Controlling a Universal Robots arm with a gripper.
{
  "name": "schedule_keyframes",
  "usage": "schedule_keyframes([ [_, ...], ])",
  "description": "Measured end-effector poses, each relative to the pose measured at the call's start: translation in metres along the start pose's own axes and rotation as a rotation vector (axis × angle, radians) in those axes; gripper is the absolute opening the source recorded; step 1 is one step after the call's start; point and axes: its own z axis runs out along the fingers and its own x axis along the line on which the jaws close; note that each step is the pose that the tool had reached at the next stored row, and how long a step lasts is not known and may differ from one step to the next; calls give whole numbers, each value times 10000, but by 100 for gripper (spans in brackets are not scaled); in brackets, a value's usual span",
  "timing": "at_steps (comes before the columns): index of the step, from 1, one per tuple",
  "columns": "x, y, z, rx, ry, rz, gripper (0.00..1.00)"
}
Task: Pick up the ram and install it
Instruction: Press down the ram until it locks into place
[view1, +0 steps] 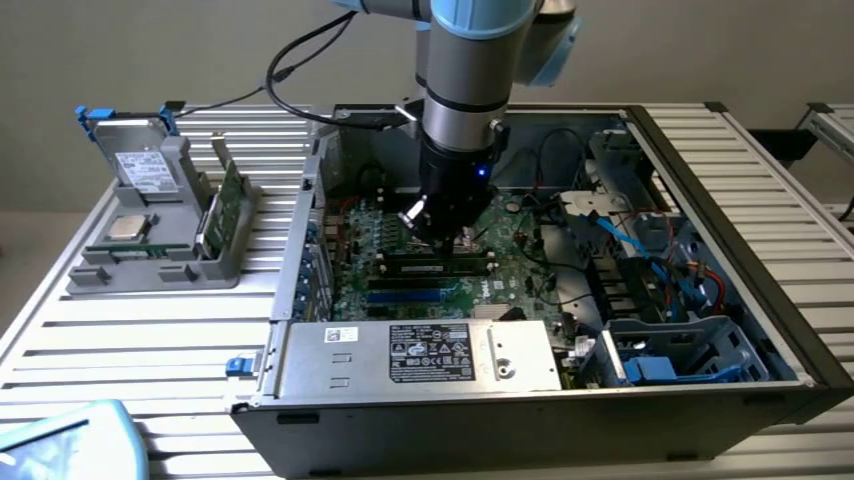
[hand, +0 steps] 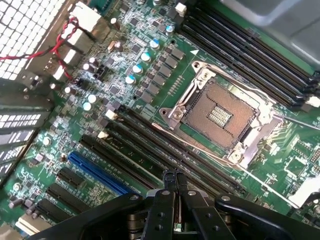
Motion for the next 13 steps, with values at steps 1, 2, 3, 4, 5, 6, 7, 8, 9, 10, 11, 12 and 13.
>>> schedule_keyframes([
  [1, 0, 0, 0, -4, -6, 165, 11],
  [2, 0, 0, 0, -9, -12, 329, 11],
  [3, 0, 0, 0, -14, -18, 484, 11],
  [4, 0, 0, 0, -19, -24, 636, 11],
  [5, 0, 0, 0, -23, -30, 795, 11],
  [6, 0, 0, 0, -28, -36, 951, 11],
  [7, 0, 0, 0, -32, -42, 1102, 11],
  [8, 0, 0, 0, -37, -48, 1256, 11],
  [9, 0, 0, 0, -41, -54, 1408, 11],
  [10, 0, 0, 0, -46, -60, 1576, 11],
  [11, 0, 0, 0, -51, -66, 1727, 11],
  [12, 0, 0, 0, -55, -72, 1879, 11],
  [13, 0, 0, 0, -60, -78, 2023, 11],
])
